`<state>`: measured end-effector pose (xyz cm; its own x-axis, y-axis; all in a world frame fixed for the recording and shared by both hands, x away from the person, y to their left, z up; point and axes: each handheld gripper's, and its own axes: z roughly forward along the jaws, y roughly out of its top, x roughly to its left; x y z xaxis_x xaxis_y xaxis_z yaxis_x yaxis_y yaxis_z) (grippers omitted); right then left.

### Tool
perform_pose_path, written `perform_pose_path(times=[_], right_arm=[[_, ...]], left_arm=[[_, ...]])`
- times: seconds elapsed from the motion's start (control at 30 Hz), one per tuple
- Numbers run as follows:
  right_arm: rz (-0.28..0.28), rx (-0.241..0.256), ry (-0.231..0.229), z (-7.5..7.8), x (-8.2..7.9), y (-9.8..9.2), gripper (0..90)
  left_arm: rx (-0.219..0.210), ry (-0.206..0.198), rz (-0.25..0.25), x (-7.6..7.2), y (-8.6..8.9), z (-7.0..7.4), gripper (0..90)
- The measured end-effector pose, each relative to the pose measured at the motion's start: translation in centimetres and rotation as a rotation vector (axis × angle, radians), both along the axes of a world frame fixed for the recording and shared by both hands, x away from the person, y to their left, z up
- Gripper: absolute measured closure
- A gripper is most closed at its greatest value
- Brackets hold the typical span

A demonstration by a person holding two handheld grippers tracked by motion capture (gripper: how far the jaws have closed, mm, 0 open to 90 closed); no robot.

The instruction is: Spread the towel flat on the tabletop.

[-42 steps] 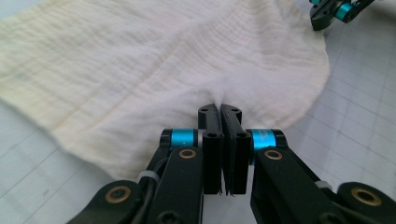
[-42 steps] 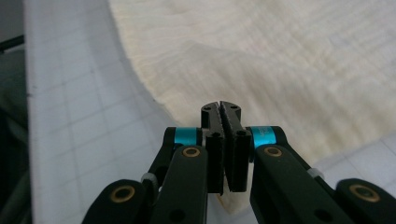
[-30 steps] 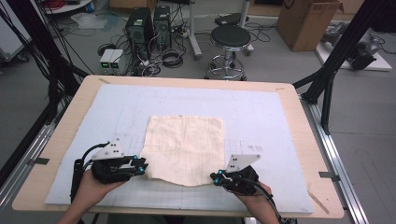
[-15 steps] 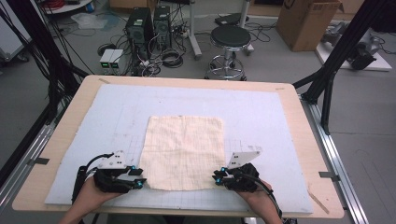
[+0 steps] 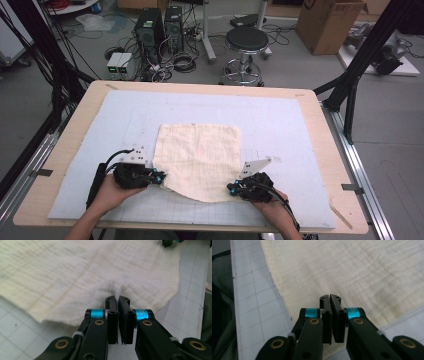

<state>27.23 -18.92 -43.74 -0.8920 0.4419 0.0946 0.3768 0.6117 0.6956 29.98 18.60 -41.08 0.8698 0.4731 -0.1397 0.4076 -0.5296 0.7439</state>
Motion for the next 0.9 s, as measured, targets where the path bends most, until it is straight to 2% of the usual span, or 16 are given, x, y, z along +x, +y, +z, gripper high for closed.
perform_pose_path(times=[0.17, 0.3, 0.37, 0.43, 0.47, 0.63, 0.77, 0.9], right_arm=[[-0.046, 0.002, -0.009, 0.2, 0.3, -0.7, 89.1], [-0.101, -0.004, -0.009, 0.2, 0.9, -1.5, 89.0], [-0.129, -0.021, -0.017, 0.2, 1.2, -1.8, 89.5], [-0.145, -0.011, -0.012, 0.1, 1.5, -2.3, 89.5], [-0.151, -0.001, -0.01, 0.1, 1.6, -2.4, 89.5], [-0.145, 0.013, -0.006, 0.0, 1.5, -2.5, 88.5], [-0.14, 0.016, -0.005, 0.1, 1.3, -2.3, 86.0], [-0.139, 0.023, -0.006, 0.1, 1.2, -2.3, 83.8]], left_arm=[[0.034, 0.027, 0.002, 2.9, -2.1, 0.3, 85.5], [0.046, 0.055, 0.026, 4.9, -3.8, -0.4, 83.2], [0.053, 0.069, 0.051, 5.8, -4.4, -1.0, 80.1], [0.062, 0.087, 0.071, 6.4, -4.8, -1.6, 75.6], [0.055, 0.095, 0.076, 6.6, -4.9, -1.7, 73.2], [0.023, 0.056, 0.08, 6.0, -4.3, -0.6, 68.7], [-0.014, 0.034, 0.065, 5.3, -3.8, 0.4, 72.7], [-0.012, 0.032, 0.037, 5.1, -4.3, 0.2, 75.7]])
